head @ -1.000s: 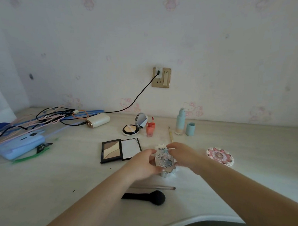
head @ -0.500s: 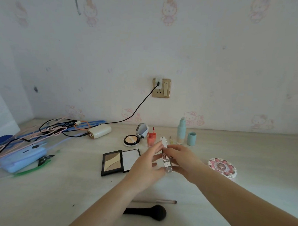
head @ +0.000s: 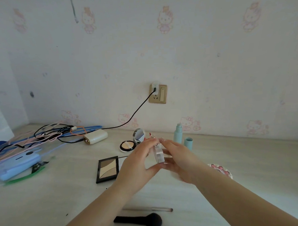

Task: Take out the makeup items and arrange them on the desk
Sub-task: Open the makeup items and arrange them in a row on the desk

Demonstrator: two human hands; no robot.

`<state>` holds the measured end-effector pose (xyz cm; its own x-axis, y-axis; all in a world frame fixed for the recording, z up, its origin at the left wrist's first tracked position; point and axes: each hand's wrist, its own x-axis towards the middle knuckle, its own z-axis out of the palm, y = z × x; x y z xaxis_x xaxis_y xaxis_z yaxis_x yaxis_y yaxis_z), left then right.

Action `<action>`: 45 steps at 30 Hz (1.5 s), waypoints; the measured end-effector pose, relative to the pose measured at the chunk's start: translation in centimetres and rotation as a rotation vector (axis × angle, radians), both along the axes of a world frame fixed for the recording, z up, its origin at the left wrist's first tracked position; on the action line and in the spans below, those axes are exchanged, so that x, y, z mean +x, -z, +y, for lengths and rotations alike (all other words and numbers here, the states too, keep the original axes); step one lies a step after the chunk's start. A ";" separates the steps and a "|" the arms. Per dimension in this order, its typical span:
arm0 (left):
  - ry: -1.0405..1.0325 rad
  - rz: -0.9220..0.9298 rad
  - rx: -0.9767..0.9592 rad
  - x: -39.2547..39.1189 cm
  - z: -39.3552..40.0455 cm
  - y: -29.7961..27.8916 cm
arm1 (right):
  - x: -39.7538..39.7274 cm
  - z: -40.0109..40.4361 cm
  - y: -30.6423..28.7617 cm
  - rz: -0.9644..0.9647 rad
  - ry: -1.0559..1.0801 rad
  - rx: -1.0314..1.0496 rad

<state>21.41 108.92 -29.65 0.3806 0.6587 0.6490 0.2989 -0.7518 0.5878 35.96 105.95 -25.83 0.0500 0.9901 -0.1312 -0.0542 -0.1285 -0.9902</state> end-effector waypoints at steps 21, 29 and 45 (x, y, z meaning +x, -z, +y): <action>0.277 -0.597 -0.909 -0.6 0.5 -1.9 | 0.7 -0.2 -0.3 -0.738 -0.086 0.342; 0.268 -0.655 -1.043 1.0 0.9 -1.1 | 0.0 0.1 -0.3 -0.854 -0.025 0.253; 0.151 -0.710 -1.281 1.2 1.5 0.3 | 2.8 2.4 0.2 -0.135 0.170 -0.249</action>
